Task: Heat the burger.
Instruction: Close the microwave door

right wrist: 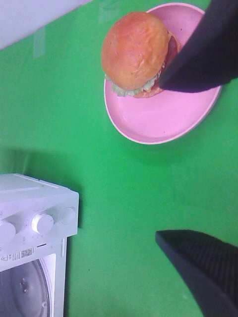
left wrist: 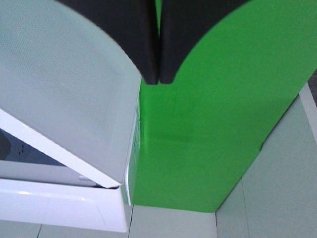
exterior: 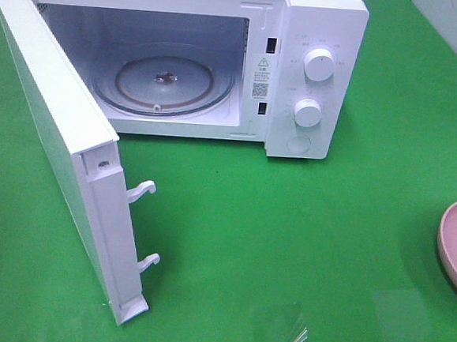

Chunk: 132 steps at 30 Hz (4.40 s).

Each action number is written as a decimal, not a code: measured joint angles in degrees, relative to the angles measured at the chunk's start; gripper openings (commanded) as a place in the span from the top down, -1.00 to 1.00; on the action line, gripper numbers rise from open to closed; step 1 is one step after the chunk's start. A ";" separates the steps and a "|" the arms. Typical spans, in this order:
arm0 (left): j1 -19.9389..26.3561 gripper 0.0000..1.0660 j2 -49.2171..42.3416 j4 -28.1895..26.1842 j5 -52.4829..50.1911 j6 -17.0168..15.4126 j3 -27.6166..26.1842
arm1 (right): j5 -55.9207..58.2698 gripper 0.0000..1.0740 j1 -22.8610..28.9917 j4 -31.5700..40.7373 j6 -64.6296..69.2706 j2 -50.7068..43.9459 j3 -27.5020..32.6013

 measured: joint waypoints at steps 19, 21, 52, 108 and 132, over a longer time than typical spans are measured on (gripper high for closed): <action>0.00 1.00 19.08 5.50 -36.04 -2.46 10.77 | 0.00 -0.36 0.00 0.00 0.00 0.00 0.00; 0.00 1.00 21.31 8.02 -38.39 -5.10 10.77 | 0.00 -0.36 0.00 0.00 0.00 0.00 0.00; -14.90 1.00 54.83 25.78 -65.89 -19.31 9.11 | 0.00 -0.36 0.00 0.00 0.00 0.00 0.00; -35.01 1.00 84.05 10.66 -59.76 -11.92 -27.04 | 0.00 -0.36 0.00 0.00 0.00 0.00 0.00; -39.99 1.00 91.21 10.77 -49.45 -8.54 -39.82 | 0.00 -0.36 0.00 0.17 0.00 0.00 0.00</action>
